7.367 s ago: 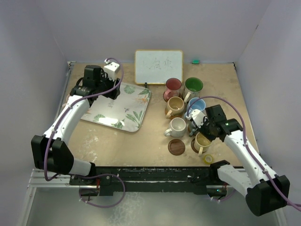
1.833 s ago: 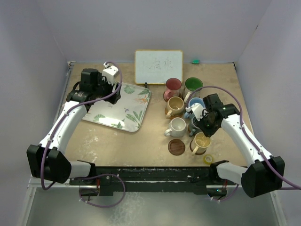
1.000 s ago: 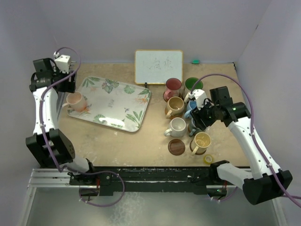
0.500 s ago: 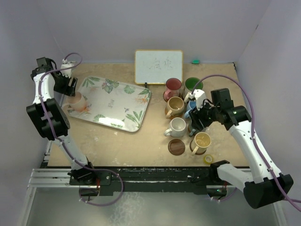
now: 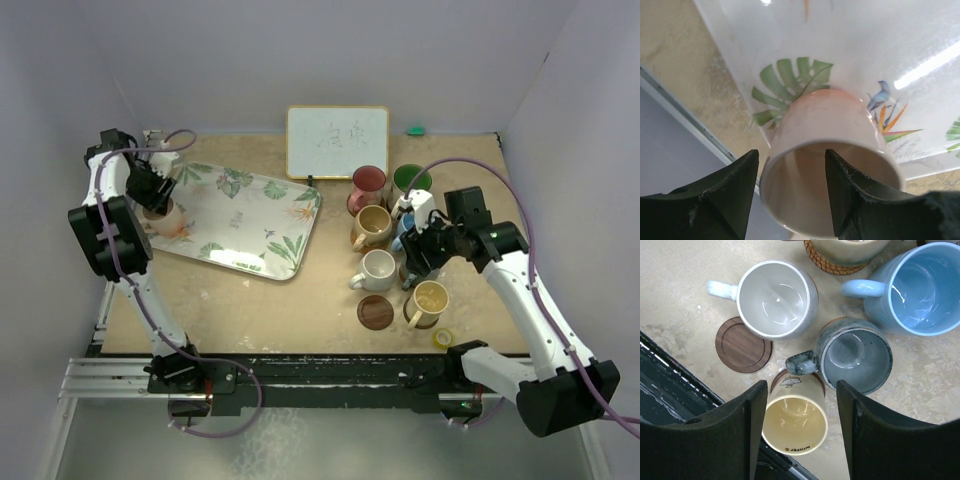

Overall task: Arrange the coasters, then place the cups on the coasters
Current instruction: Pick up the cup from the tray.

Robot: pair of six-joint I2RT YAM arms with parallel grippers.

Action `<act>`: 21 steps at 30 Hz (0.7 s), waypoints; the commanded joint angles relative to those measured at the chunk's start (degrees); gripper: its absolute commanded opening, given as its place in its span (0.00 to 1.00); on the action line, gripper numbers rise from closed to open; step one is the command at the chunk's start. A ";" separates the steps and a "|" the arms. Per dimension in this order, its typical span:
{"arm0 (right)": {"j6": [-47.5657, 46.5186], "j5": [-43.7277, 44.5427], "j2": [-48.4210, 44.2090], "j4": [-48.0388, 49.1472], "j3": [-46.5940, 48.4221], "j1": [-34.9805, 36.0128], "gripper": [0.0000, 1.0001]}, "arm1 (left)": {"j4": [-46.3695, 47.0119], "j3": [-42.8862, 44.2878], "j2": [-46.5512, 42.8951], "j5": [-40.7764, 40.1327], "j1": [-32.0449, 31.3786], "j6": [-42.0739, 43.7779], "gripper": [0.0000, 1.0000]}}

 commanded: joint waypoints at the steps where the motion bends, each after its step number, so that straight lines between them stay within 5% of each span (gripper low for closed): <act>1: 0.58 0.54 -0.08 1.25 -0.53 -0.07 0.59 | -2.02 2.65 -0.14 1.97 -1.99 5.65 0.52; 21: 0.38 0.25 0.14 1.16 -1.09 -0.07 0.58 | -9.38 5.03 -0.06 1.35 -4.18 10.94 0.16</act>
